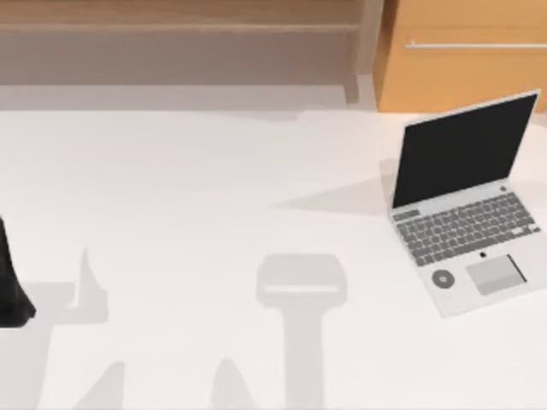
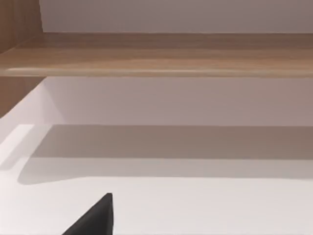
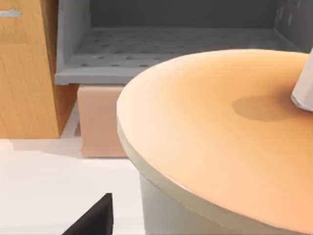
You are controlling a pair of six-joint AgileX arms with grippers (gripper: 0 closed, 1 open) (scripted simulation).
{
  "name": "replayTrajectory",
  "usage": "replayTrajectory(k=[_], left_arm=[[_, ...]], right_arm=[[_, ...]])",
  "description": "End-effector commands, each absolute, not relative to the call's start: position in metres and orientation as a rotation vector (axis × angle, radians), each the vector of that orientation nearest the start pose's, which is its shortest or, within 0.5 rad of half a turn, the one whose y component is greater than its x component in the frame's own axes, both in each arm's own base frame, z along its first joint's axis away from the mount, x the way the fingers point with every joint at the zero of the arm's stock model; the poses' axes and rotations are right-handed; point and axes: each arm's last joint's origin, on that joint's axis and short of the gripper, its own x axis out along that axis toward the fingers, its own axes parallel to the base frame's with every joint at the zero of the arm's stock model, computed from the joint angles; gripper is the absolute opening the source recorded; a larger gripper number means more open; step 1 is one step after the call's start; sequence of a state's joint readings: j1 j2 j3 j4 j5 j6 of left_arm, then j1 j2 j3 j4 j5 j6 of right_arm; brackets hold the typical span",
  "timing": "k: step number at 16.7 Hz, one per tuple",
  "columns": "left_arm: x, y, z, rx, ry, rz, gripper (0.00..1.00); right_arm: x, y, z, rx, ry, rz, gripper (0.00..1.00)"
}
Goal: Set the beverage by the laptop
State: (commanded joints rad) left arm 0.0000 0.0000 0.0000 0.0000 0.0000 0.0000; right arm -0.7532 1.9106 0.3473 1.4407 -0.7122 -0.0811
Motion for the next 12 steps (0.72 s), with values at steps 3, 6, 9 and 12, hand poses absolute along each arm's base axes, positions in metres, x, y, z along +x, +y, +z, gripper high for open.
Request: replayTrajectory(k=[3, 6, 9, 12], left_arm=[[0.1057, -0.0012, 0.16, 0.0, 0.0, 0.0, 1.0], [0.1057, -0.0012, 0.16, 0.0, 0.0, 0.0, 1.0], [0.1057, -0.0012, 0.16, 0.0, 0.0, 0.0, 1.0], [0.1057, -0.0012, 0.16, 0.0, 0.0, 0.0, 1.0]], right_arm=[[0.2147, -0.1651, 0.0906, -0.009, 0.101, -0.017, 1.0], [0.2147, -0.1651, 0.0906, -0.009, 0.101, -0.017, 0.92], [0.2147, -0.1651, 0.0906, -0.009, 0.101, -0.017, 0.7], [0.2147, -0.1651, 0.0906, -0.009, 0.101, -0.017, 0.47]])
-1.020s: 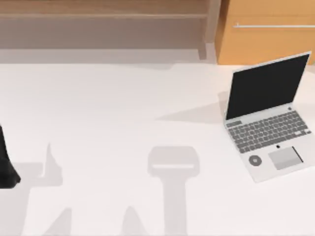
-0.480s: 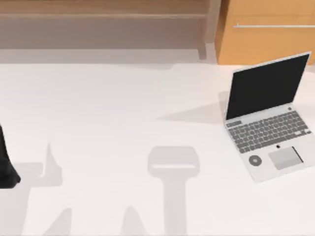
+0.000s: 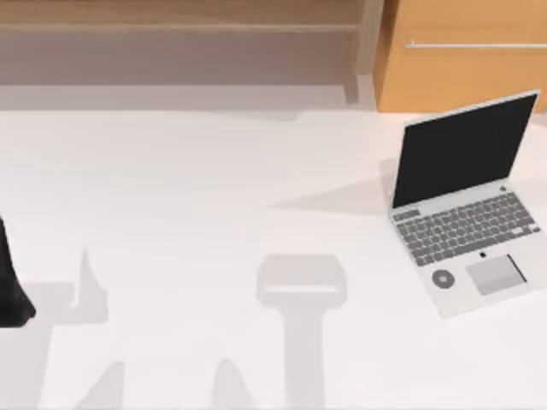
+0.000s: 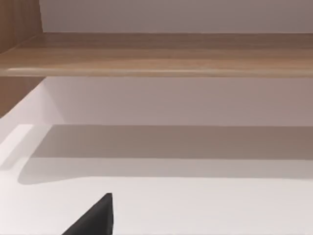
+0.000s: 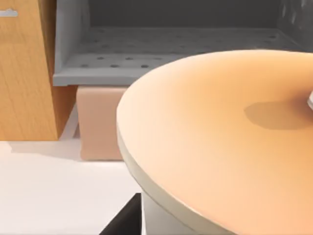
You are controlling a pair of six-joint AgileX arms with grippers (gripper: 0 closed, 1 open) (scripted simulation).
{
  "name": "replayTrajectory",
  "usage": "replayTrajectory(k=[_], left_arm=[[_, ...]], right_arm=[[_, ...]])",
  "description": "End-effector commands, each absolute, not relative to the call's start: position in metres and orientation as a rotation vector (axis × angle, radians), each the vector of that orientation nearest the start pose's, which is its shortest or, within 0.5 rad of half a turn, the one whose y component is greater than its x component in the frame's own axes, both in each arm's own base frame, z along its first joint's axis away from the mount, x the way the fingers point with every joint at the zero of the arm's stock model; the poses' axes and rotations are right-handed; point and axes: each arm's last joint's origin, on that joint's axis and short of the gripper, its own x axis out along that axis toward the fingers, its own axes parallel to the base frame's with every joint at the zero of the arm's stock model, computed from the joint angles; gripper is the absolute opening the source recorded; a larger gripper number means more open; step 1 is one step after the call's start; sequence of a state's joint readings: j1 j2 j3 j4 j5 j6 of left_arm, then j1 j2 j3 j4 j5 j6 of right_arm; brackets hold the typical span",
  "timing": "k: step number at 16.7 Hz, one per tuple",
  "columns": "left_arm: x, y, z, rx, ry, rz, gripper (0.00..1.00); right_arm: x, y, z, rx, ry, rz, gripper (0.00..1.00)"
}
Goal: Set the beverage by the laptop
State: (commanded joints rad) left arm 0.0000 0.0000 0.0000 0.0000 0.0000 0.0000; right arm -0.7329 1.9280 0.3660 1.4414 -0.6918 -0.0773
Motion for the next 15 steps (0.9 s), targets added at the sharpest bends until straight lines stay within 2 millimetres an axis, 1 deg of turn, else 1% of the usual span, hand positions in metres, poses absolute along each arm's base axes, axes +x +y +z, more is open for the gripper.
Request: replayTrajectory(k=[6, 7, 15], left_arm=[[0.1057, -0.0012, 0.16, 0.0, 0.0, 0.0, 1.0], [0.1057, -0.0012, 0.16, 0.0, 0.0, 0.0, 1.0], [0.1057, -0.0012, 0.16, 0.0, 0.0, 0.0, 1.0]], right_arm=[[0.2147, -0.1651, 0.0906, -0.009, 0.101, -0.017, 0.02], [0.2147, -0.1651, 0.0906, -0.009, 0.101, -0.017, 0.0], [0.2143, -0.1652, 0.0905, -0.007, 0.102, -0.017, 0.0]])
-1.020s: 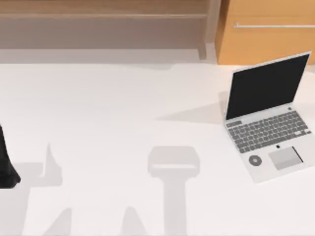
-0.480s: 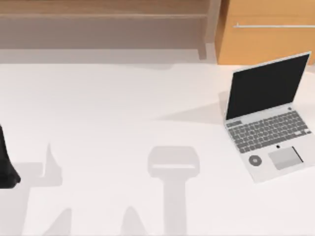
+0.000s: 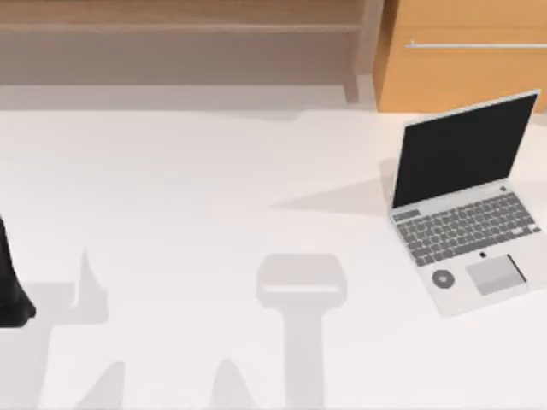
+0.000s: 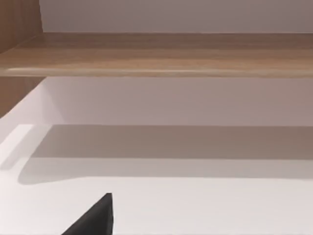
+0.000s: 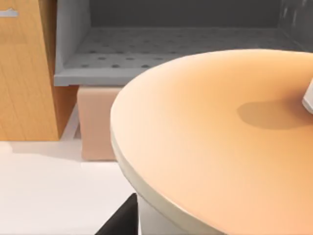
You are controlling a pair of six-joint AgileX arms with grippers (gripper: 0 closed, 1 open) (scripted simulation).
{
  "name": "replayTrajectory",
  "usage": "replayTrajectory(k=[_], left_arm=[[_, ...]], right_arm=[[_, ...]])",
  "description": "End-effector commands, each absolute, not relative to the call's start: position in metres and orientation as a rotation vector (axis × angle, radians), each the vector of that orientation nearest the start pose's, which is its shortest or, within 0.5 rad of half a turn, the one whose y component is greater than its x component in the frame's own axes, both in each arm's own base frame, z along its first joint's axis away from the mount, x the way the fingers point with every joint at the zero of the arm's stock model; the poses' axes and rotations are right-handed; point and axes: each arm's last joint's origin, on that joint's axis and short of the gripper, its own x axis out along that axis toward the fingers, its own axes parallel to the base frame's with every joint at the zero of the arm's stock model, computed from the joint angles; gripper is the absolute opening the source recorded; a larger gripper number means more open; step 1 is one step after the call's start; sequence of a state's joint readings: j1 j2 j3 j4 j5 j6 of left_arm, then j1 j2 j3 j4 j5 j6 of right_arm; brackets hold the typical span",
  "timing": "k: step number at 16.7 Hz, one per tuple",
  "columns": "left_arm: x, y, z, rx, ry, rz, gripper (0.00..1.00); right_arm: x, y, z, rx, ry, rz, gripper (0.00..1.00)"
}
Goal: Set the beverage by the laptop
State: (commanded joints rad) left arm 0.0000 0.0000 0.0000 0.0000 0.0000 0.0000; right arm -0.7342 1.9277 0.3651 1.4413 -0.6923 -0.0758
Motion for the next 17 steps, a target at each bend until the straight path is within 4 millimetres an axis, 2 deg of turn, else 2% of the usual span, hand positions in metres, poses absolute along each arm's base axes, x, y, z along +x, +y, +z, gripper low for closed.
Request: replayTrajectory(k=[6, 10, 14, 17], left_arm=[[0.106, -0.001, 0.16, 0.0, 0.0, 0.0, 1.0], [0.106, -0.001, 0.16, 0.0, 0.0, 0.0, 1.0], [0.106, -0.001, 0.16, 0.0, 0.0, 0.0, 1.0], [0.106, -0.001, 0.16, 0.0, 0.0, 0.0, 1.0]], right_arm=[[0.214, -0.165, 0.1, -0.007, 0.102, -0.017, 0.0], [0.214, -0.165, 0.1, -0.004, 0.104, -0.017, 0.0], [0.224, -0.167, 0.124, -0.084, 0.011, -0.035, 0.0], [0.229, -0.158, 0.139, -0.111, -0.031, -0.05, 0.0]])
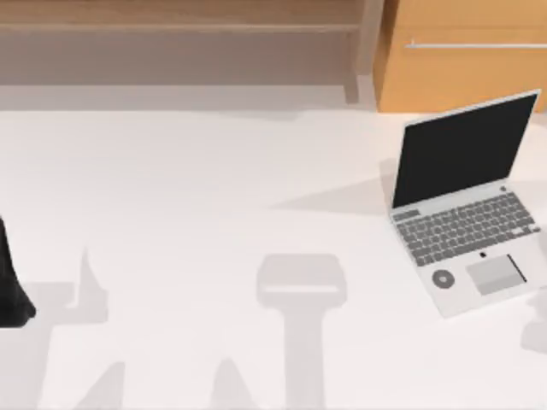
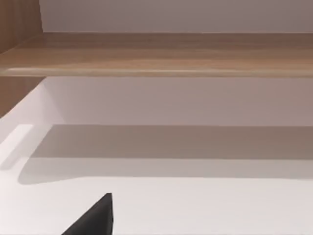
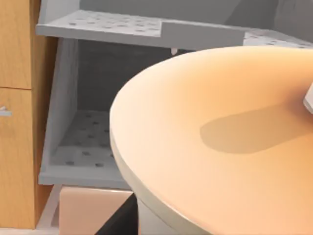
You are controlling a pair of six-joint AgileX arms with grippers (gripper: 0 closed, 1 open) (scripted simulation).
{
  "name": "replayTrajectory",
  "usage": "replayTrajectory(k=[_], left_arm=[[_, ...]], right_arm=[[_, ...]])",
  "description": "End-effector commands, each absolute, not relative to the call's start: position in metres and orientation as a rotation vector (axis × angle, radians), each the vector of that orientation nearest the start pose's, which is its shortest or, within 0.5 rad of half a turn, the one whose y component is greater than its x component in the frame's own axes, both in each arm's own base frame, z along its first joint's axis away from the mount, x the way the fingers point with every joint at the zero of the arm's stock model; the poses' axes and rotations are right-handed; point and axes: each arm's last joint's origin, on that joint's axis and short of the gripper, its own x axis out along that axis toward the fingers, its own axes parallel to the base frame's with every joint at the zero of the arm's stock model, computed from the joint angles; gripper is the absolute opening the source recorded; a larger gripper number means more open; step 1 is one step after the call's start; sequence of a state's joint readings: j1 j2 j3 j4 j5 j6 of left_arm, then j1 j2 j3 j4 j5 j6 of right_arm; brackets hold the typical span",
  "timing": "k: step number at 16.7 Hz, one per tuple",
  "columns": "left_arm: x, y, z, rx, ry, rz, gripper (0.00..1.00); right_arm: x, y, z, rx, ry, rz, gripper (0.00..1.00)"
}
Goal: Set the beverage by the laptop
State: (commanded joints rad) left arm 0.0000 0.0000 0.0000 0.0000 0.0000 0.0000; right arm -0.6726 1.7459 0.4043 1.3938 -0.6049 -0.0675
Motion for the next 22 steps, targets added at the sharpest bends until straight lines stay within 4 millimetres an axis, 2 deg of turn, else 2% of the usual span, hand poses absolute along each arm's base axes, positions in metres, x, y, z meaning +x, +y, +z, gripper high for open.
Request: replayTrajectory(k=[7, 15, 22], left_arm=[[0.106, -0.001, 0.16, 0.0, 0.0, 0.0, 1.0], [0.106, -0.001, 0.16, 0.0, 0.0, 0.0, 1.0], [0.106, -0.001, 0.16, 0.0, 0.0, 0.0, 1.0]], right_arm=[[0.236, -0.116, 0.154, -0.079, -0.033, -0.052, 0.0], [0.227, -0.065, 0.149, -0.017, 0.057, -0.027, 0.0], [0.218, -0.044, 0.141, -0.004, 0.125, -0.016, 0.0]])
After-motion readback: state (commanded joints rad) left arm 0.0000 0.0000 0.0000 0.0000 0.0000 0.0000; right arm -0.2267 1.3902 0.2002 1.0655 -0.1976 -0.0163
